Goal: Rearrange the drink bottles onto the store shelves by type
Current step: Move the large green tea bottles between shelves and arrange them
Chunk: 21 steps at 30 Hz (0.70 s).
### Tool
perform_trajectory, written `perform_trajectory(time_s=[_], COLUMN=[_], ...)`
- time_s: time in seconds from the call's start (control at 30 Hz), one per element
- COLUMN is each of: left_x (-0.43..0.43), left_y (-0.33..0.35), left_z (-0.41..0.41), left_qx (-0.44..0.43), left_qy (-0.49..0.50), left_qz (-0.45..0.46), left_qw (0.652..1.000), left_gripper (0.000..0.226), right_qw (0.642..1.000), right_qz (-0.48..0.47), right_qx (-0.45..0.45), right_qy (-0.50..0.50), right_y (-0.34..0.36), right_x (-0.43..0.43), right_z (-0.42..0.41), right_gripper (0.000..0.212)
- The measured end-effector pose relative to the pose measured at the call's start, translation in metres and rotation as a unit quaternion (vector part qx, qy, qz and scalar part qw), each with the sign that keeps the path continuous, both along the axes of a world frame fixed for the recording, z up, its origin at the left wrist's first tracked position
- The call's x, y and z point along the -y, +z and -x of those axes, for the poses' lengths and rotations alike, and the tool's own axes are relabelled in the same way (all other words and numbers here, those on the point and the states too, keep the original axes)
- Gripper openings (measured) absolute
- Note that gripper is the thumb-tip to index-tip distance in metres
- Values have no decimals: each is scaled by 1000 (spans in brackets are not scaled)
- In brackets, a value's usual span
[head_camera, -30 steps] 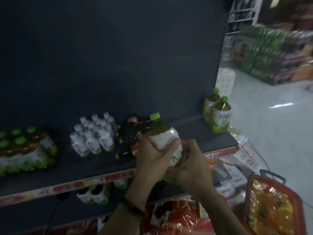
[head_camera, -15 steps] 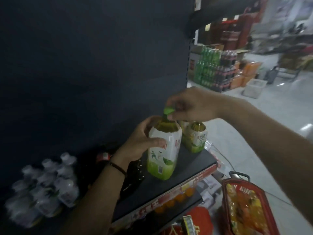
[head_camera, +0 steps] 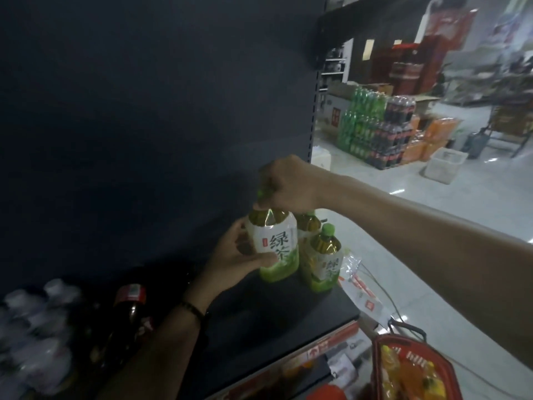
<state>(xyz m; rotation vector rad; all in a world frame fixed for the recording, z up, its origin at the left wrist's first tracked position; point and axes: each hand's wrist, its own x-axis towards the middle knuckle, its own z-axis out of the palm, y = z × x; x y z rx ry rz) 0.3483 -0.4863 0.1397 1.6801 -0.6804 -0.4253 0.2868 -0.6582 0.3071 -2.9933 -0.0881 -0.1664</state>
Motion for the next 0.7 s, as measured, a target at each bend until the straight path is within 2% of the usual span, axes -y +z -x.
perform_trajectory(time_s=[0.17, 0.4, 0.5, 0.7], left_x=[51, 82, 87, 90], left_y=[-34, -70, -83, -99], left_z=[-14, -32, -33, -33], left_qx=[10, 36, 43, 60], left_qy=[94, 116, 124, 96], left_qz=[-47, -102, -120, -140], left_qw=[994, 987, 984, 984], left_gripper=[92, 89, 95, 94], right_qw=[998, 992, 987, 979], right_qz=[18, 38, 70, 13], right_qx=[-51, -115, -141, -191], right_qy=[-25, -37, -32, -64], right_y=[-39, -81, -94, -111], right_x=[38, 66, 69, 72], right_z=[-42, -70, -76, -78], right_gripper=[44, 43, 44, 35])
